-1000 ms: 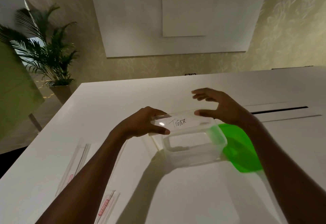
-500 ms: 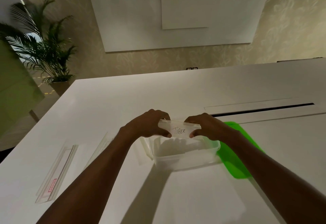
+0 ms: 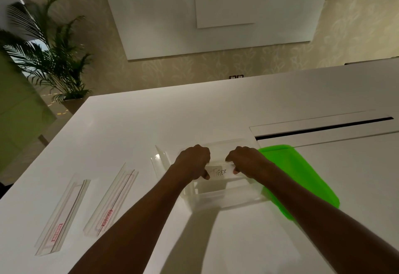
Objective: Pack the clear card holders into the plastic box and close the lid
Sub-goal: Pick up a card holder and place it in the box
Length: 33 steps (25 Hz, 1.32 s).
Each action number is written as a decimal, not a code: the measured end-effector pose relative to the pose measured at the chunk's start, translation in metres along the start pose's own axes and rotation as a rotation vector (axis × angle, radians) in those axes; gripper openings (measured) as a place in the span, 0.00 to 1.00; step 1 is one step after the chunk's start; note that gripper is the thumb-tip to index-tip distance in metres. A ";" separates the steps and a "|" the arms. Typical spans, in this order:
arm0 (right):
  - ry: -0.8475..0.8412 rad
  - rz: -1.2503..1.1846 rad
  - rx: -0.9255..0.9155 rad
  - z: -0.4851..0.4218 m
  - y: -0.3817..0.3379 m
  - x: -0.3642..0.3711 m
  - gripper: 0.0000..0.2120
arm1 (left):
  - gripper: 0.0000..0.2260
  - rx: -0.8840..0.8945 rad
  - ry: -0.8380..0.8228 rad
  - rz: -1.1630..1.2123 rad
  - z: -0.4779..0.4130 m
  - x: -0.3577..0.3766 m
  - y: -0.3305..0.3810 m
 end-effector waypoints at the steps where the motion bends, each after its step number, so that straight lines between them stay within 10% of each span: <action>1: -0.002 0.027 0.005 -0.001 0.000 0.001 0.24 | 0.23 -0.010 -0.003 -0.005 -0.003 0.003 0.001; 21: -0.028 0.056 -0.003 -0.001 -0.010 0.002 0.24 | 0.09 -0.048 0.210 -0.041 0.021 0.008 0.018; 33: 0.497 -0.143 -0.128 0.005 -0.183 -0.080 0.12 | 0.18 -0.174 0.751 0.158 0.127 0.012 -0.095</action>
Point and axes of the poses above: each hand's wrist, its own z-axis away from the middle knuckle, its own x-axis out of the palm, y = z × x, the point moved 2 cm from there along -z, towards the middle knuckle, and after that the axes turned 4 degrees about -y, right-handed, at the moved point
